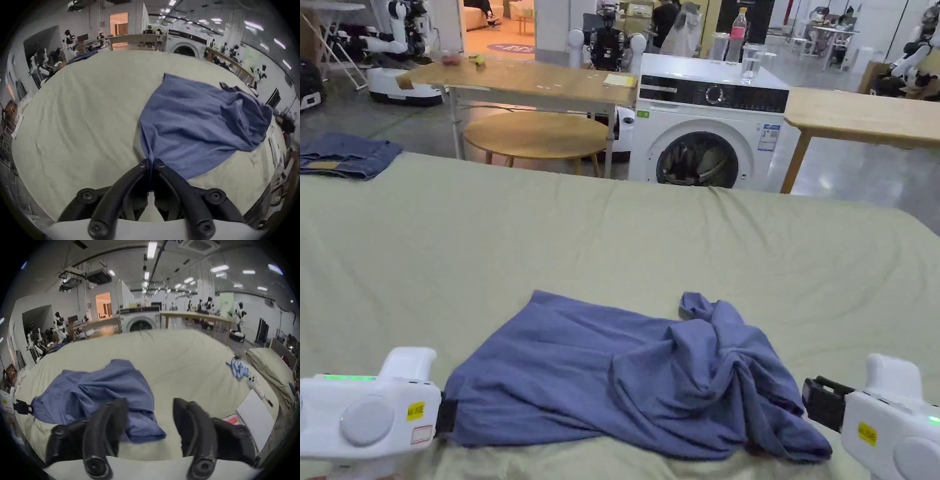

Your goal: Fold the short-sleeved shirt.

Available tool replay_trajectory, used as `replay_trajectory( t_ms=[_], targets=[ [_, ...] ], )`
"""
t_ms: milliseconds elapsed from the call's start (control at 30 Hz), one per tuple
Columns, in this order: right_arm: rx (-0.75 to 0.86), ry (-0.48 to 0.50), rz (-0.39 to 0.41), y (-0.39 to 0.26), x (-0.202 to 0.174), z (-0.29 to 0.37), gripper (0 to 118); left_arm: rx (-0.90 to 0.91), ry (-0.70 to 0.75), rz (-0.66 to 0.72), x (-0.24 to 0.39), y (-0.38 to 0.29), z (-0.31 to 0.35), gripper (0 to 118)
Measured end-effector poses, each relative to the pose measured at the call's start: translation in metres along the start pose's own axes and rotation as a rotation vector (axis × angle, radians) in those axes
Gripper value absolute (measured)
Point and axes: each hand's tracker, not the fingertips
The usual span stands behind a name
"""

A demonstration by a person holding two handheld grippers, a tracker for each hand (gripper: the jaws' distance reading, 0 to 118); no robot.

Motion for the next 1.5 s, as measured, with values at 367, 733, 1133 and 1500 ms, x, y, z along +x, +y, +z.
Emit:
replay_trajectory(
  t_ms=[367, 733, 1133, 1500],
  targets=[
    [-0.21, 0.021, 0.085, -0.044, -0.011, -0.054, 34, -0.011, 0.001, -0.017, -0.001, -0.005, -0.008, 0],
    [0.066, 0.061, 0.096, 0.027, -0.016, 0.005, 1, 0.169, -0.046, -0.003, -0.005, 0.057, 0.03, 0],
    [0.344, 0.012, 0.095, 0.174, -0.023, 0.056, 1, 0.453, 0.031, -0.027, -0.023, 0.206, 0.119, 0],
    [0.442, 0.014, 0.033, 0.299, -0.04, 0.074, 1, 0.546, 0.114, 0.002, -0.045, 0.318, 0.169, 0]
  ],
)
